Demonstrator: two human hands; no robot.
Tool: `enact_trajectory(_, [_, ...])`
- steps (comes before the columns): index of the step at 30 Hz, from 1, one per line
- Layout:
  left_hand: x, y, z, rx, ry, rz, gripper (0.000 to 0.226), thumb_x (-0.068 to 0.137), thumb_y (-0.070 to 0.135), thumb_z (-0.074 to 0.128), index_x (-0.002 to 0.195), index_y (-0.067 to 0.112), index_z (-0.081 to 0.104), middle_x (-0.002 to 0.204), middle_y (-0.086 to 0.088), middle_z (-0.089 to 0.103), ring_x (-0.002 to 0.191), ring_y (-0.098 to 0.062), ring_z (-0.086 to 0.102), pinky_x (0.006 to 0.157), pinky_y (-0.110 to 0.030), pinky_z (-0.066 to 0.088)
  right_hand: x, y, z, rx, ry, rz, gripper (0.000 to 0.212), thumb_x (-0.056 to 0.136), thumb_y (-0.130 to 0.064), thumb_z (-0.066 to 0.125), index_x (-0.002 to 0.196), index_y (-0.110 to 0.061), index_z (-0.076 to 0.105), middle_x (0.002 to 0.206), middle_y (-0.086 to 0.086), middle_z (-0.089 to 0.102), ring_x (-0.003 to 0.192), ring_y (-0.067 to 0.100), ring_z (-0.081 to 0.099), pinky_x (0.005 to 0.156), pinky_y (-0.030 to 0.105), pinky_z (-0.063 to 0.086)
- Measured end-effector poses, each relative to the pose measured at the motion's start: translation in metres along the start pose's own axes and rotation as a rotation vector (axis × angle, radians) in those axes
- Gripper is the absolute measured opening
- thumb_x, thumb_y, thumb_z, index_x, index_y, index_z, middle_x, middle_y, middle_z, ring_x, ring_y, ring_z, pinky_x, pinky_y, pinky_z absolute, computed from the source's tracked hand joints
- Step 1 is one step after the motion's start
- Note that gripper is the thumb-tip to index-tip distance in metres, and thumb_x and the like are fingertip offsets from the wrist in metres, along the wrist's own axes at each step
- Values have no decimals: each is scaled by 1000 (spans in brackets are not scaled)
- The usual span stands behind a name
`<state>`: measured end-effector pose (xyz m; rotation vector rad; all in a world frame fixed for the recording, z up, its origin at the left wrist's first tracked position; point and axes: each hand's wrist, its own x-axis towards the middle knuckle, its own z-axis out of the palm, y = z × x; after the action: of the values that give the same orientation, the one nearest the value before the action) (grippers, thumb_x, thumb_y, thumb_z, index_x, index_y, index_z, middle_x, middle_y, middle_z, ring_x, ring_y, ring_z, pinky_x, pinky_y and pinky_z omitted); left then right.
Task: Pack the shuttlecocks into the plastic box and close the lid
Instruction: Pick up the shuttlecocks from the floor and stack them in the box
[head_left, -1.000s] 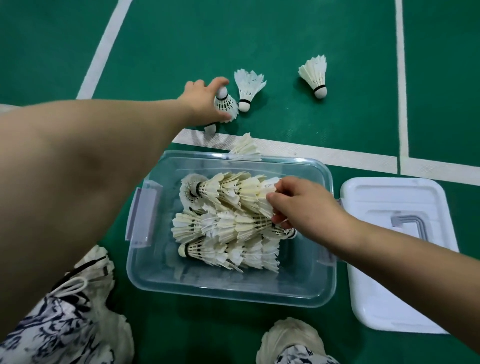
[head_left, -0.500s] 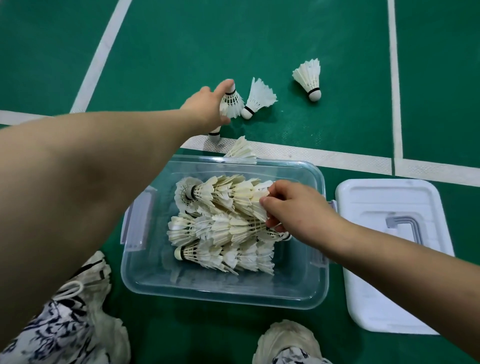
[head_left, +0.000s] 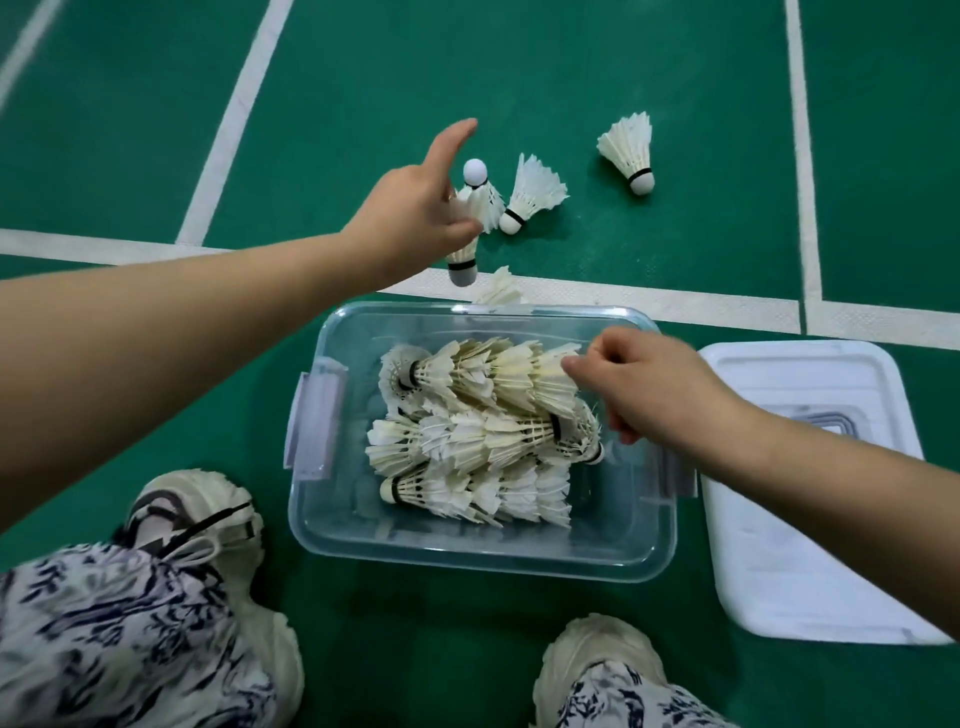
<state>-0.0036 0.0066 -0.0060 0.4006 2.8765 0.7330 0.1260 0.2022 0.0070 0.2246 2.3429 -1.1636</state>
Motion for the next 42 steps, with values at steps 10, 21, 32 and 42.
enact_trajectory(10, [-74, 41, -35, -16, -109, 405, 86, 72, 8, 60, 143, 26, 14, 91, -6, 54, 64, -5, 41, 66, -22, 39, -18, -43, 3, -124, 229, -400, 42, 83, -24, 63, 121, -28, 46, 109, -4, 41, 77, 7, 52, 76, 21, 38])
enact_trajectory(21, [-136, 22, -41, -104, -203, 472, 83, 73, 29, 54, 142, 29, 8, 106, 6, 35, 91, 3, 38, 82, -15, 38, -47, -49, 45, -419, 211, -561, 11, 83, -24, 60, 88, -15, 64, 81, -4, 53, 78, 19, 53, 71, 32, 41])
enact_trajectory(32, [-148, -15, -31, -205, -168, 242, 85, 73, 29, 66, 139, 35, 14, 115, 0, 44, 101, -11, 47, 83, -11, 37, -40, -38, 100, -412, -285, -196, 5, 87, -24, 55, 84, -21, 56, 85, 0, 59, 82, 17, 51, 64, 24, 35])
enact_trajectory(42, [-125, -27, -13, -159, -125, 146, 53, 81, 24, 63, 130, 21, 40, 107, 8, 46, 93, -6, 46, 73, 1, 31, -26, -38, 100, -500, -514, -174, 31, 91, -13, 44, 114, -20, 64, 123, -1, 63, 111, 14, 54, 91, 20, 38])
